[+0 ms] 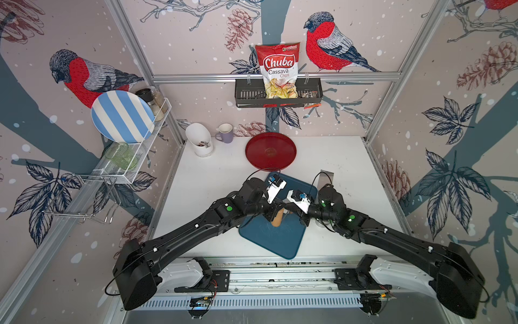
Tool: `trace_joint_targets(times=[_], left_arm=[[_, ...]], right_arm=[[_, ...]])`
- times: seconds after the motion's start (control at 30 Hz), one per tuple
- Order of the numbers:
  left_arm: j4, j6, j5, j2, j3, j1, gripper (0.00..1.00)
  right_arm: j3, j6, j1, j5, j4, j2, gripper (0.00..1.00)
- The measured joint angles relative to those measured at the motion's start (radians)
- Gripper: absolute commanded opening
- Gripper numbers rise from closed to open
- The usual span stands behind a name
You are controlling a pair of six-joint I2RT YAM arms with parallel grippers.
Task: Roll out the dumpling wrappers from the dough
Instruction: Pick up the rolling pin from the center of the board.
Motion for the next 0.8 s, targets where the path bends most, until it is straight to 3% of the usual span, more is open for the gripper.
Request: trace_joint_targets(times=[0.23,0.47,0.63,0.8], left_arm=[[0.0,0.01,0.005,0.007,0.002,-0.003,0.0],[0.0,0.009,0.0,0.005,0.002,-0.006,0.0],[0.016,-0.005,-0.035,-0.029,-0.022,-0.008,0.0],[0.028,-0.026,-0.108,-0.09,-0.069,-0.008,0.0]], right_arm=[[0.0,0.0,0.0,0.004,-0.008,-0.003,0.0],[0.0,0.001,0.0,0.005,-0.016,-0.011,0.0],[-0.005,0.019,0.0,0.005,0.002,-0.032,0.36],[-0.033,0.027,-0.001,0.034,0.044,-0.071,0.53]])
